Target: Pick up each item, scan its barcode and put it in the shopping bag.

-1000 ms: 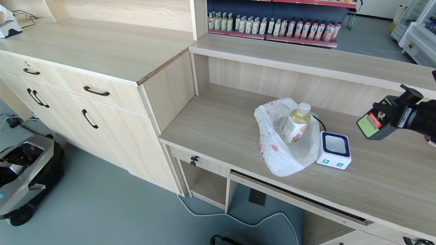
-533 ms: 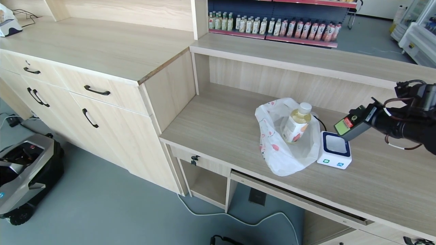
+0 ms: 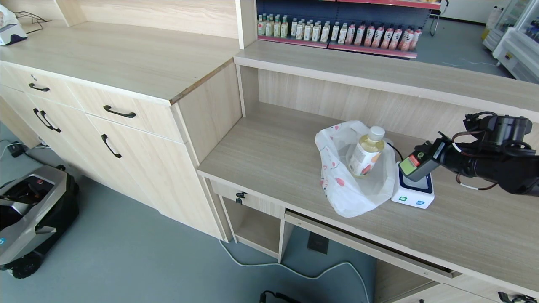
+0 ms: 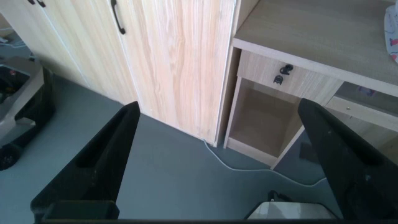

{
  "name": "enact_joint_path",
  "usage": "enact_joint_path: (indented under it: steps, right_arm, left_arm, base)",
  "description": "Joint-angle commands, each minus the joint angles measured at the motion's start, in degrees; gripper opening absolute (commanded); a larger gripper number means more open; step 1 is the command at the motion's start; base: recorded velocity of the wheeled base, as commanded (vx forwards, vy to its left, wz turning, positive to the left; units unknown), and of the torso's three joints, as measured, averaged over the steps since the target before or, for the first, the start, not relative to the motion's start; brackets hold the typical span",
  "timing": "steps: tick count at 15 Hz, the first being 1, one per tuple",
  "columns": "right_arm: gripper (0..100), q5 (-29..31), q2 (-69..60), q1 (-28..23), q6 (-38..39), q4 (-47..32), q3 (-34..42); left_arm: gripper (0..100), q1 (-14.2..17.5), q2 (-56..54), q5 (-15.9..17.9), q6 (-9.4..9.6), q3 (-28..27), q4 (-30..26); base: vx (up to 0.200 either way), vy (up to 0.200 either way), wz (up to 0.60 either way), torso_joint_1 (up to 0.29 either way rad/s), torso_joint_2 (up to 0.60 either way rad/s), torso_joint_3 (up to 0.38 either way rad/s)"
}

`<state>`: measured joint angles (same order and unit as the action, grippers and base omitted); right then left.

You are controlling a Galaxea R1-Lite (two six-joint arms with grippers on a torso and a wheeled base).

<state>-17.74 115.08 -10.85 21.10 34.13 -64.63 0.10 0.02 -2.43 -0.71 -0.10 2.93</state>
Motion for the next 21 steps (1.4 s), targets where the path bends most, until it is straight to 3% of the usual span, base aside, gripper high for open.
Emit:
enact_joint_path:
  steps: [1, 10, 21]
  right_arm:
    - [0, -0.2, 0.8, 0.8, 0.0, 0.1, -0.7]
    - [0, -1.5, 1.6, 0.9, -5.9, 0.2, -1.3]
    - [0, -1.5, 1.6, 0.9, -6.5, 0.5, -1.1]
  left_arm:
    - [100, 0.0, 0.0, 0.0, 0.00, 0.0, 0.1]
    - [100, 0.0, 0.0, 0.0, -0.08, 0.0, 0.1]
    - [100, 0.0, 0.0, 0.0, -0.08, 0.0, 0.0]
  base:
    - [0.000, 0.000, 0.00, 0.000, 0.00, 0.000]
    - [0.000, 0.000, 0.00, 0.000, 0.00, 0.000]
    - [0.000, 0.000, 0.00, 0.000, 0.00, 0.000]
